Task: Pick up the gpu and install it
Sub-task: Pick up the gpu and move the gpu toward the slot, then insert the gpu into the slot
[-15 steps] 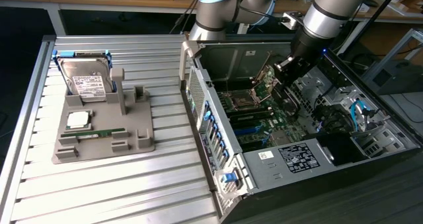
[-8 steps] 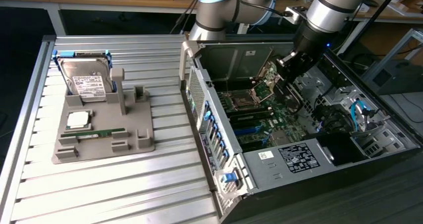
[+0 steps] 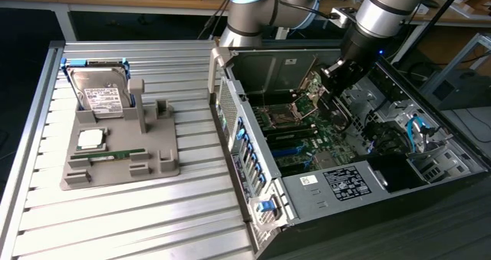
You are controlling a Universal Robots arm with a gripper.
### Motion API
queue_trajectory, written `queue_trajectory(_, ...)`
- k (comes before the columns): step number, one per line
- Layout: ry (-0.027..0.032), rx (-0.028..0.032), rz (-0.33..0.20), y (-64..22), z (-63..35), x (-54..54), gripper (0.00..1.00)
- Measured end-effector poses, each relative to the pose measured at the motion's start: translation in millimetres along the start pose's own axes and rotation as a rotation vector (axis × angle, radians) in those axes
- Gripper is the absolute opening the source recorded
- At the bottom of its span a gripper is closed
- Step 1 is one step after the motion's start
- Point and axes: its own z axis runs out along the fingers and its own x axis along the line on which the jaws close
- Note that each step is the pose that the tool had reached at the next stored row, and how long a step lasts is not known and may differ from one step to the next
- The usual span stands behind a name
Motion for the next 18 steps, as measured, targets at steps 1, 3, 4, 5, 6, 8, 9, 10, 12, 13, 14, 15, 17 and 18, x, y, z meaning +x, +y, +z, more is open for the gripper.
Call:
queue_trajectory(1,0.0,0.0,0.0,0.0,0.0,0.0,0.27)
queue_trajectory(3,0.0,0.0,0.0,0.0,0.0,0.0,0.27)
queue_trajectory(4,0.0,0.0,0.0,0.0,0.0,0.0,0.27)
queue_trajectory(5,0.0,0.0,0.0,0.0,0.0,0.0,0.27)
queue_trajectory(6,0.0,0.0,0.0,0.0,0.0,0.0,0.27)
queue_trajectory(8,0.0006,-0.0003,-0.013,0.0,0.0,0.0,0.27)
queue_trajectory(9,0.0016,-0.0008,-0.035,0.0,0.0,0.0,0.27)
queue_trajectory(10,0.0023,-0.0012,-0.051,0.0,0.0,0.0,0.27)
queue_trajectory(12,0.0039,-0.0022,-0.088,0.0,0.0,0.0,0.27)
queue_trajectory(13,0.0045,-0.0025,-0.102,0.0,0.0,0.0,0.27)
queue_trajectory(14,0.0051,-0.003,-0.117,0.0,0.0,0.0,0.27)
queue_trajectory(15,0.0063,-0.0036,-0.143,0.0,0.0,0.0,0.27)
queue_trajectory(17,0.0073,-0.0042,-0.167,0.0,0.0,0.0,0.27)
queue_trajectory(18,0.0076,-0.0044,-0.174,0.0,0.0,0.0,0.27)
